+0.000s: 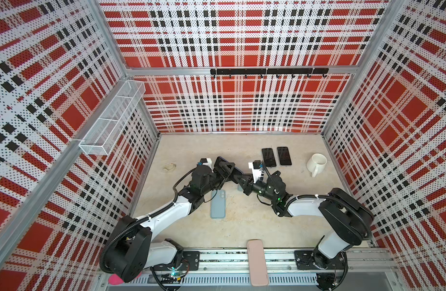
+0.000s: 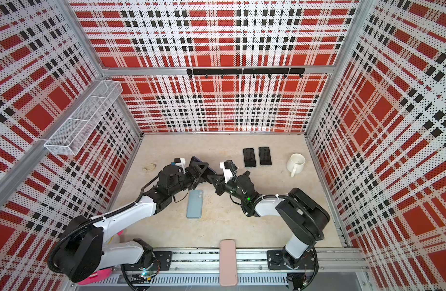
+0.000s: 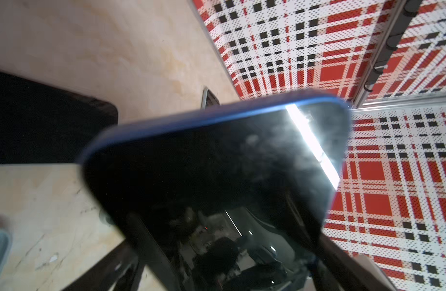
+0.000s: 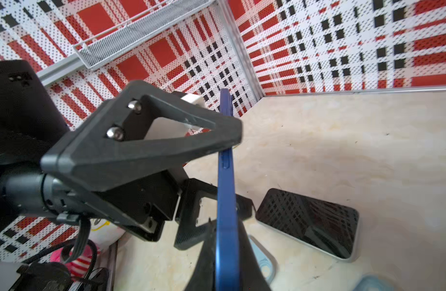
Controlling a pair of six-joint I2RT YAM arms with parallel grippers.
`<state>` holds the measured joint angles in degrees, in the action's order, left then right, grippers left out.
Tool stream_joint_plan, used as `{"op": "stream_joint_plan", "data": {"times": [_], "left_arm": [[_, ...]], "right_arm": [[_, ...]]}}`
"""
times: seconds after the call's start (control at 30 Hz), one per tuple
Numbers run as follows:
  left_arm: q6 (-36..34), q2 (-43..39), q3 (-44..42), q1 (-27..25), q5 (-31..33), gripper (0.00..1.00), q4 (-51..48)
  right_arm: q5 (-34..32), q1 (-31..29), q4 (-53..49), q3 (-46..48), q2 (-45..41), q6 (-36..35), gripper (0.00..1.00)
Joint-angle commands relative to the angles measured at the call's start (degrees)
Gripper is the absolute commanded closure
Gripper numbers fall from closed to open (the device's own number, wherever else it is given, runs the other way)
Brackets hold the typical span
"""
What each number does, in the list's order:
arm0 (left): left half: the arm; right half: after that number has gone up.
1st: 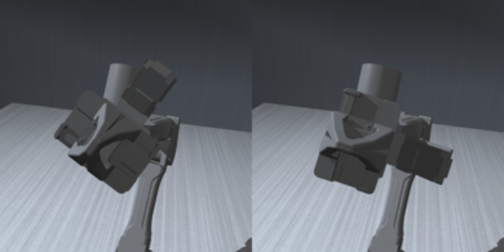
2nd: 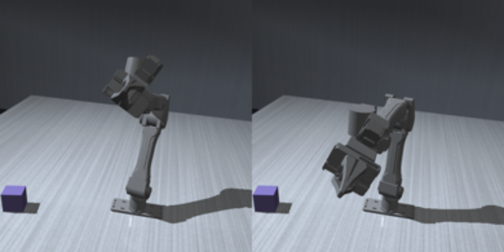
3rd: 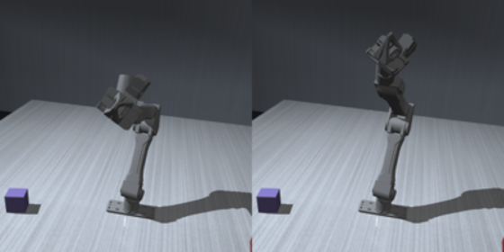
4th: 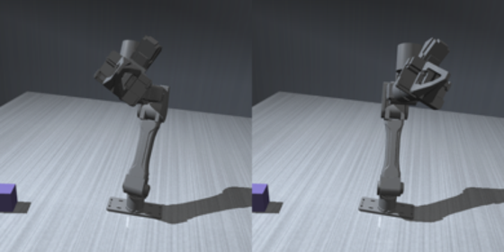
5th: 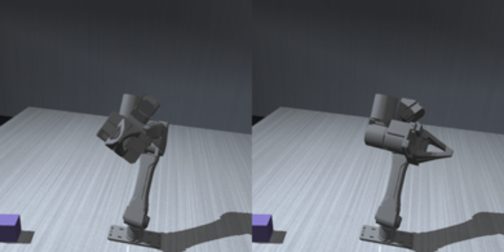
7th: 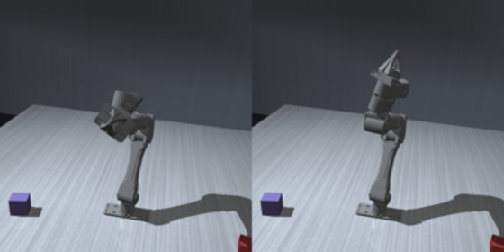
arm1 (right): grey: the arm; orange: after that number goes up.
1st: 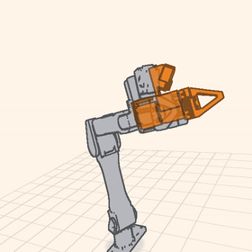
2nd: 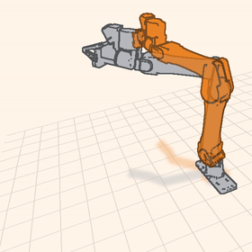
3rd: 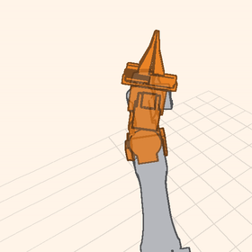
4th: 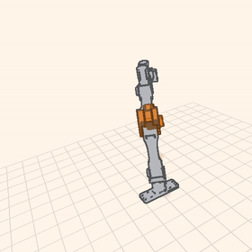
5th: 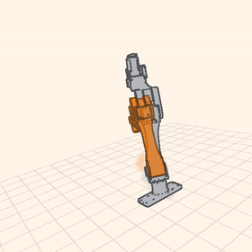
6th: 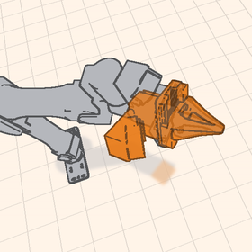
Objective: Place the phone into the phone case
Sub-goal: 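Carry the phone with the right gripper while left gripper moves over pale blue case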
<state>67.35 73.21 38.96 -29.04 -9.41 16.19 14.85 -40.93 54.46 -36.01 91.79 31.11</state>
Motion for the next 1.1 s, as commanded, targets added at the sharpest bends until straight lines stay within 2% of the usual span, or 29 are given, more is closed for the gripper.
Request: {"op": "stream_joint_plan", "data": {"times": [0.0,0.07,0.17,0.27,0.33,0.37,0.47,0.57,0.67,0.73,0.93,1.07], "left_arm": [[-11.93,-0.90,5.97,0.25,7.71,0.02,-11.60],[-17.06,0.23,10.60,0.21,11.86,0.00,-17.49],[-24.71,3.15,17.31,0.37,15.45,0.03,-23.91],[-31.64,6.72,22.82,0.46,14.91,0.06,-25.61],[-35.47,9.87,26.40,0.78,14.37,0.10,-27.58],[-37.22,11.81,28.74,1.19,13.80,0.13,-28.76],[-41.48,18.26,35.05,1.85,10.93,0.19,-32.20],[-44.87,24.74,39.62,1.62,6.32,0.20,-35.33],[-49.40,29.99,41.36,0.49,-0.51,0.23,-36.13],[-51.22,31.96,41.48,-0.45,-1.31,0.25,-36.40],[-52.80,34.66,40.17,-0.59,-2.43,0.31,-38.30],[-54.70,36.07,40.07,-0.71,-4.17,0.37,-40.82]], "right_arm": [[-1.45,5.68,-8.29,-1.51,-6.39,-0.13,1.00],[1.00,8.85,-16.01,-2.49,-8.77,-0.60,1.00],[14.89,15.37,-22.08,-3.34,-11.57,0.00,1.00],[24.66,21.62,-30.65,-4.80,-14.38,2.50,1.00],[25.21,24.23,-40.76,-6.62,-16.54,1.08,1.00],[24.72,25.27,-47.14,-8.03,-17.42,-2.04,1.00],[20.54,28.33,-64.96,-12.46,-19.09,-7.00,1.00],[21.98,33.05,-76.65,-15.41,-19.19,-8.12,0.99],[24.84,38.04,-83.06,-16.75,-19.32,-8.33,0.99],[24.90,39.76,-85.81,-17.75,-19.00,-8.42,1.00],[30.53,40.05,-90.07,-19.58,-12.56,-7.57,1.00],[31.42,38.92,-92.43,-21.74,-8.95,-8.21,1.00]]}}
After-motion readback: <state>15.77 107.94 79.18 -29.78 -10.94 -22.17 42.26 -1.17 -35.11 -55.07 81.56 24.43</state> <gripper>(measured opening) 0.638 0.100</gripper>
